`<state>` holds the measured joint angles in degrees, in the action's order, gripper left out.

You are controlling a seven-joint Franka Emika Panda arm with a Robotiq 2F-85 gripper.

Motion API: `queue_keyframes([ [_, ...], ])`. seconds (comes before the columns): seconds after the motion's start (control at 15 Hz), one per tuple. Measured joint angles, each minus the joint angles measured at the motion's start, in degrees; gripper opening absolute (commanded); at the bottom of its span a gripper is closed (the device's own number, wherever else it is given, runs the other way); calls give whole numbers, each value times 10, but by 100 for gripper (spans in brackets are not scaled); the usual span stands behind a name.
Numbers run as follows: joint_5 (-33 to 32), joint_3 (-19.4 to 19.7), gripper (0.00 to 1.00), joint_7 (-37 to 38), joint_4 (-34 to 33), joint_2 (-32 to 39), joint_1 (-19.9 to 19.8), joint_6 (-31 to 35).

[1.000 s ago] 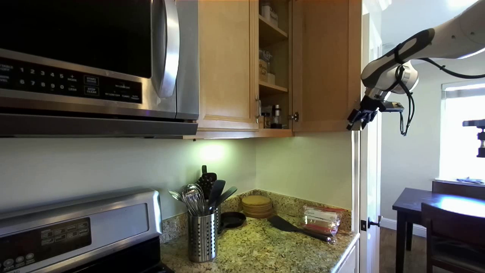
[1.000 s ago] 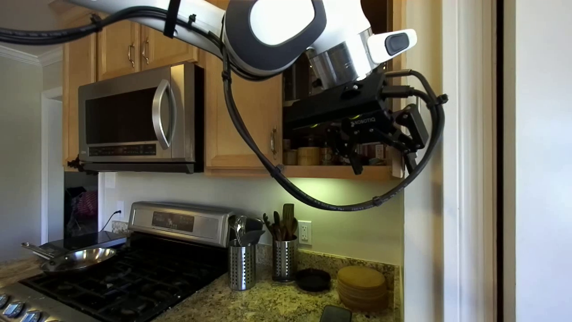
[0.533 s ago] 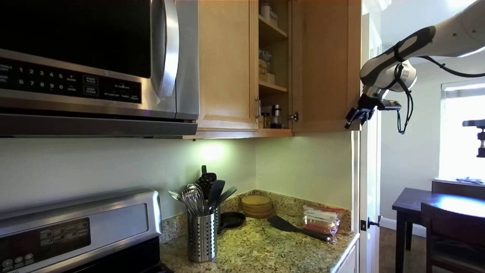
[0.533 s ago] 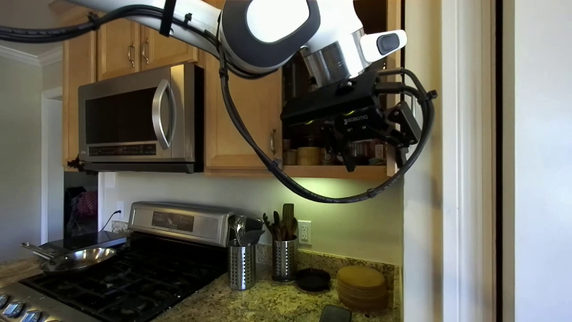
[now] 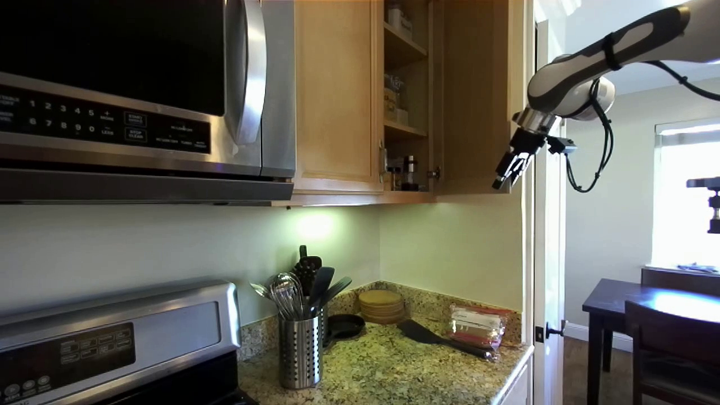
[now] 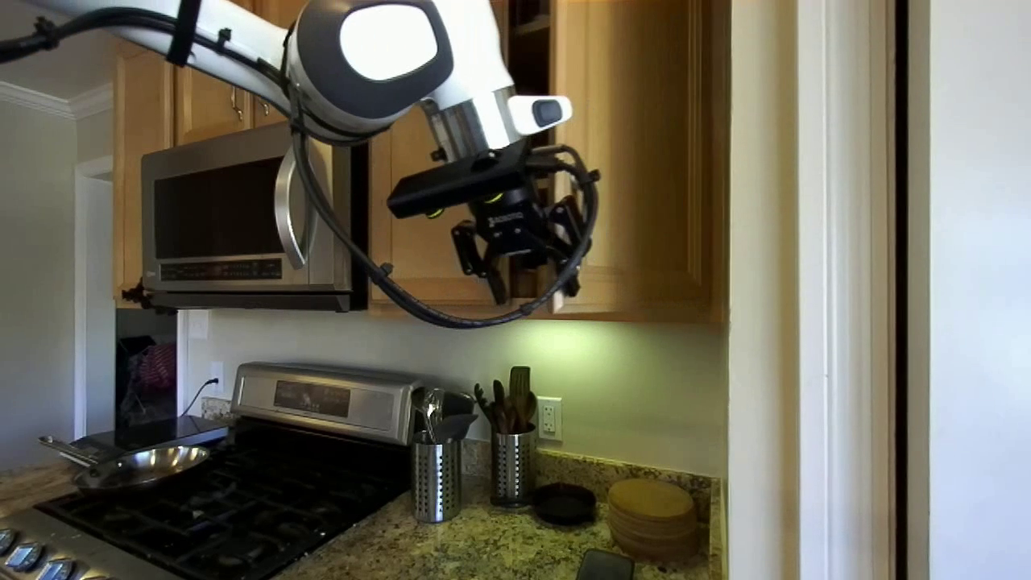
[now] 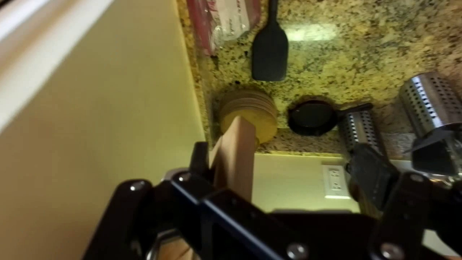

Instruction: Pick up the container from the counter and place it on the bottom shelf of the open upper cabinet, close the doors of the open cabinet

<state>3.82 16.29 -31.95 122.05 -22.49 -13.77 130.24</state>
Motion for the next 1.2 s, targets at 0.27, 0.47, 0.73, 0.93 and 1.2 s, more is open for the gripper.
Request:
queue_keyframes([
  [0.27,13,-58,100,20,12,-19,82,23],
  [0.47,28,-75,100,20,12,-17,136,31],
  [0.73,31,-75,100,18,17,-6,157,31],
  [0.93,20,-72,72,21,26,2,150,31],
  [1.2,5,-64,45,40,33,10,129,46],
])
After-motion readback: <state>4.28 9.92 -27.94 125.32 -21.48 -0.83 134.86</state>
